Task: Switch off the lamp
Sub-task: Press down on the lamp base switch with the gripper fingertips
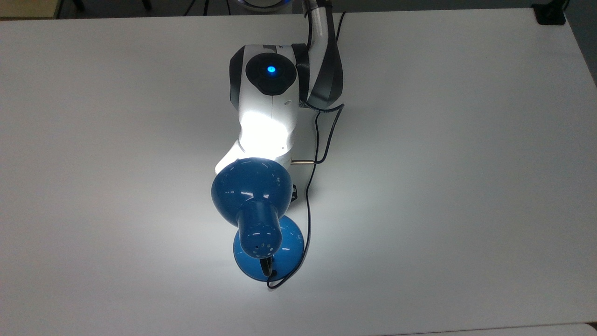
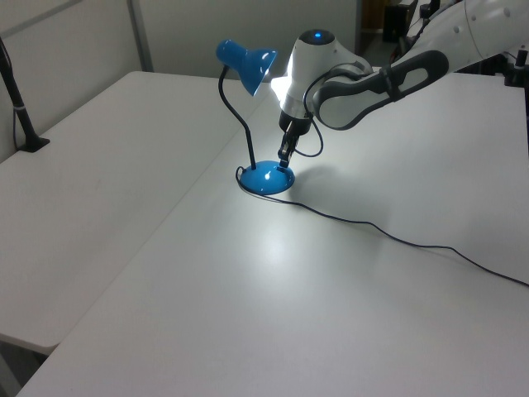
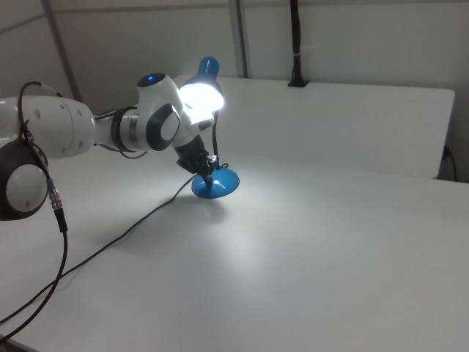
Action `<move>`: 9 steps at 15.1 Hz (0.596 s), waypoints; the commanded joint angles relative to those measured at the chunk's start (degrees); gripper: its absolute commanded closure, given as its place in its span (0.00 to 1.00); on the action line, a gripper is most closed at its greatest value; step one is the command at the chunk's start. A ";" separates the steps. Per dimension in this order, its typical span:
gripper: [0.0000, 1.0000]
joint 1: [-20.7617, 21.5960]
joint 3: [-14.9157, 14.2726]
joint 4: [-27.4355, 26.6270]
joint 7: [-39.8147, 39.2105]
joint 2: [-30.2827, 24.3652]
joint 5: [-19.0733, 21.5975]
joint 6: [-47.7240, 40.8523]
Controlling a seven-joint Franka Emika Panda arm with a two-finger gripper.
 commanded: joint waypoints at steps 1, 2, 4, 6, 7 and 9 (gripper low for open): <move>1.00 0.87 -0.07 0.49 0.12 0.50 1.17 0.27; 1.00 0.96 -0.07 0.41 0.12 0.50 1.17 0.27; 1.00 0.87 -0.07 0.32 -0.14 0.85 1.08 0.35; 1.00 0.87 -0.07 0.32 -1.11 1.29 1.08 0.36; 1.00 0.87 -0.07 0.23 -1.64 1.38 1.08 0.36; 1.00 0.87 -0.16 -0.82 -2.43 1.46 1.08 0.44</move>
